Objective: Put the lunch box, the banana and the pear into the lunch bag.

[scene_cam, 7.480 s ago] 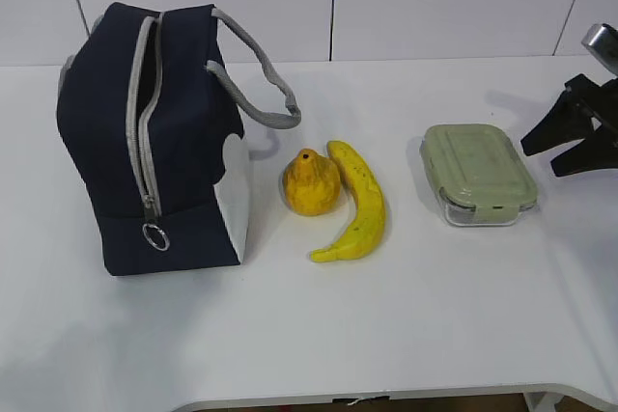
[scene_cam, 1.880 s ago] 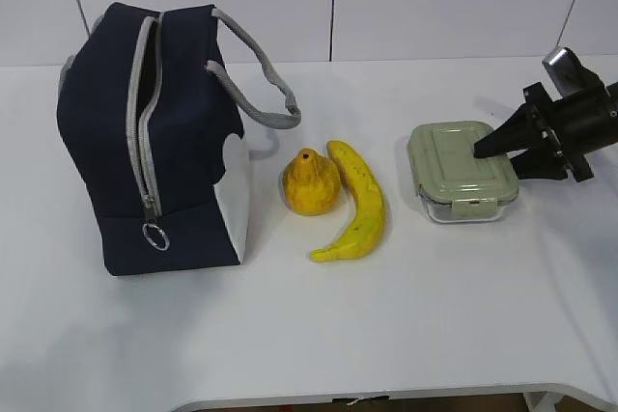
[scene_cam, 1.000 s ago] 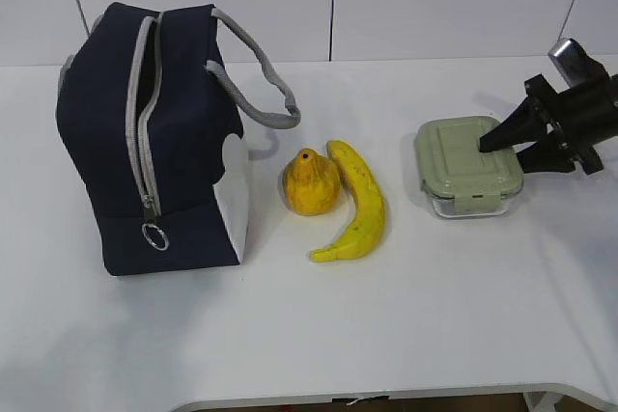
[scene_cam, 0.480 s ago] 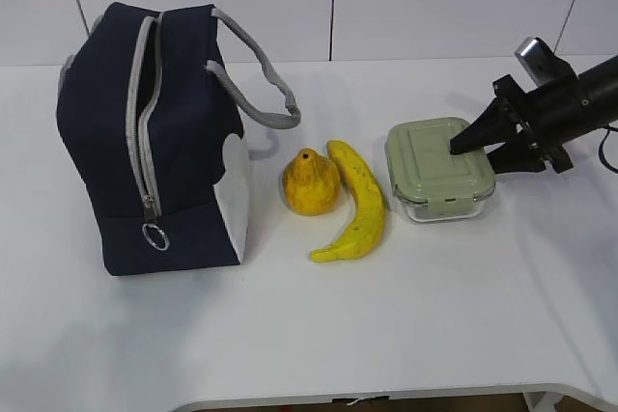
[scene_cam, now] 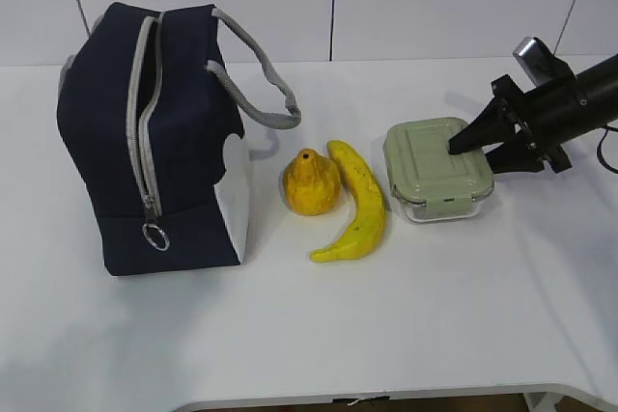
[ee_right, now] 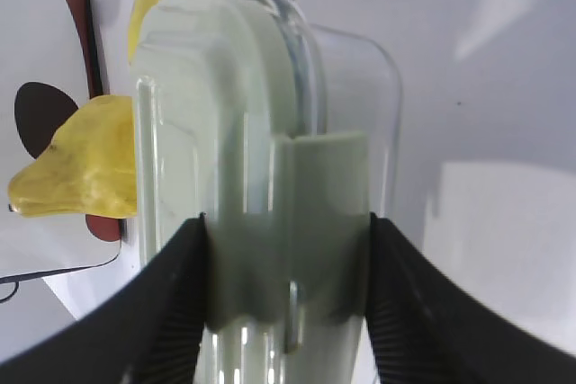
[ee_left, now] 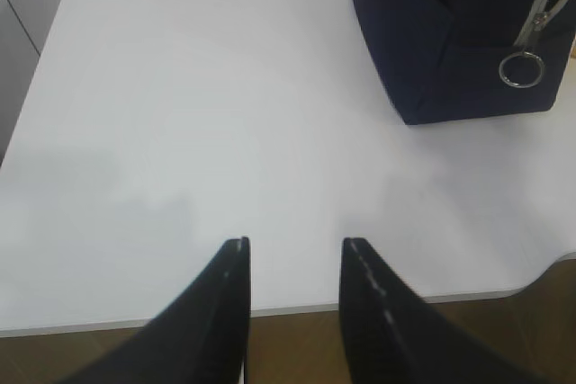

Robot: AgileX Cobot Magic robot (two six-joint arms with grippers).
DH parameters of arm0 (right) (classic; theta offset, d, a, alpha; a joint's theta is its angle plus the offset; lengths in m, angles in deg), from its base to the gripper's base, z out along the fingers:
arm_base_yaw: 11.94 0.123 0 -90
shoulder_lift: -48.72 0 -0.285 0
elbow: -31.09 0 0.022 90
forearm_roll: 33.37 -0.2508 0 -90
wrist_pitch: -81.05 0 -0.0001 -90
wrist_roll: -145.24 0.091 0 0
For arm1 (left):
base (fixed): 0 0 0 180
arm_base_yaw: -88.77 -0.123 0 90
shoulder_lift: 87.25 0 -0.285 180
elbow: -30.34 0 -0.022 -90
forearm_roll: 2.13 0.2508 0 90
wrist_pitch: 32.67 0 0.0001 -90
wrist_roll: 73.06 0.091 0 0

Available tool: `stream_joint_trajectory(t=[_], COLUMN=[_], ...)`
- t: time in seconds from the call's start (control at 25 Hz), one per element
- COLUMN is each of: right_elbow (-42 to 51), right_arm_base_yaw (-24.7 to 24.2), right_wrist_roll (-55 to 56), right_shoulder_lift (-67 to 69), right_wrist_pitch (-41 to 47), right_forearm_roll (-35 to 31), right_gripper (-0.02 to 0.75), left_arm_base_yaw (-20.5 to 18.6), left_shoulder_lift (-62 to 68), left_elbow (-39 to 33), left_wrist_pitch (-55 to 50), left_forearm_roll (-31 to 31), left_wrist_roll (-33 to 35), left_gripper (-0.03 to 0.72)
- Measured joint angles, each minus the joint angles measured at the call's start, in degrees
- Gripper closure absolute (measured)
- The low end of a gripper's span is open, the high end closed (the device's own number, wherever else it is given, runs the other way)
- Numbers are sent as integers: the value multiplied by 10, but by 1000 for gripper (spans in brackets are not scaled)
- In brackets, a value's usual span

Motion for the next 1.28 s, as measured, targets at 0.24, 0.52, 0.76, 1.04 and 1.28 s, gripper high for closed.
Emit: stream_joint_trajectory(t=[0.24, 0.52, 0.76, 1.04, 1.28], right_elbow=[0, 0, 0, 0, 0], right_arm_base_yaw=[0, 0, 0, 0, 0], right_wrist_roll=[0, 0, 0, 0, 0], right_shoulder_lift=[0, 0, 0, 0, -2], right_wrist_pitch=[0, 0, 0, 0, 0], right_forearm_roll=[0, 4, 5, 5, 3], right_gripper=[344, 344, 344, 344, 344], left_arm_base_yaw=[0, 0, 0, 0, 0], left_shoulder_lift=[0, 0, 0, 0, 0], left_elbow=[0, 0, 0, 0, 0], left_wrist_pitch=[0, 0, 0, 0, 0], left_forearm_roll=[0, 0, 0, 0, 0], left_wrist_roll=[0, 0, 0, 0, 0], left_gripper=[449, 449, 449, 449, 449])
